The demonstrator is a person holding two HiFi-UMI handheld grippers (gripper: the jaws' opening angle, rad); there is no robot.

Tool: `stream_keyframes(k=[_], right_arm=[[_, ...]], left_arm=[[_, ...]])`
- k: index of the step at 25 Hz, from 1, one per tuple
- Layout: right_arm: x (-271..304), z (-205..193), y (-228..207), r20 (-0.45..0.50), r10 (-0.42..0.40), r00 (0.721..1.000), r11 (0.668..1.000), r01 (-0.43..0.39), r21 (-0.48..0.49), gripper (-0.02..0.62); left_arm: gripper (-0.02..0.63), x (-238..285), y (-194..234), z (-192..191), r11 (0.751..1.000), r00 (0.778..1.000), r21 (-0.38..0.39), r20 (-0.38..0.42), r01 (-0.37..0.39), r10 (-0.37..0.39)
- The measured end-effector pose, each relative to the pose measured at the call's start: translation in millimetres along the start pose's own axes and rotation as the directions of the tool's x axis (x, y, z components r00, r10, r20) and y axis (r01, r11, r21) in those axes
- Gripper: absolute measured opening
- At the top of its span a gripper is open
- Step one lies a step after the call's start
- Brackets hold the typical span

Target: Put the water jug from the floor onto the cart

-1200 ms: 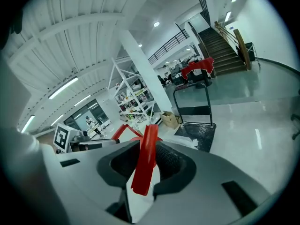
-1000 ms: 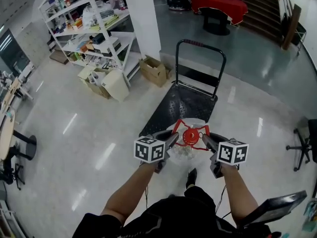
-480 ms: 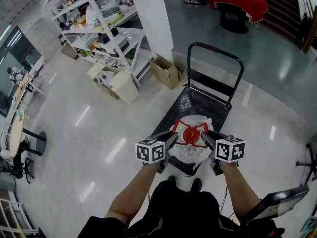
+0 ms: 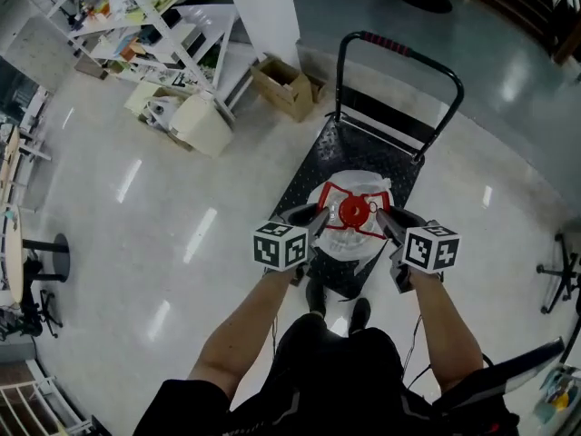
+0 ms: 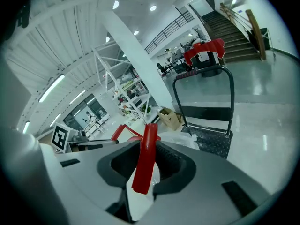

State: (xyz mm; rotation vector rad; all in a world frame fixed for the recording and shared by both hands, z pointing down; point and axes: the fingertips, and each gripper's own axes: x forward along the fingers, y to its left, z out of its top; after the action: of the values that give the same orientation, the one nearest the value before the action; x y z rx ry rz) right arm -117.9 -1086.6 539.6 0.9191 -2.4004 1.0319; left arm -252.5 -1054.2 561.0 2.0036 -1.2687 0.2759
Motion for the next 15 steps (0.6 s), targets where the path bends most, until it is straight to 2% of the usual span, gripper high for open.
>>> stream_keyframes(k=[10,15], right_arm=[[92.1,-22.0,-48.2,-0.085,-0.052,0.995,0.997,0.057,0.050,0.100],[123.5,-47.9,-67.4,-0.122,-0.061,0.991,0.994,0.071,0.079,0.100]], left_arm=[[0.083,63.9,76.5,-26.8,0.998,0.995,-0.053,-0.096,-0.022,0.017],[0.083,84.9,103.5,-52.7,0.995,0.990,-0.088,-0.140,-0.047,0.034]])
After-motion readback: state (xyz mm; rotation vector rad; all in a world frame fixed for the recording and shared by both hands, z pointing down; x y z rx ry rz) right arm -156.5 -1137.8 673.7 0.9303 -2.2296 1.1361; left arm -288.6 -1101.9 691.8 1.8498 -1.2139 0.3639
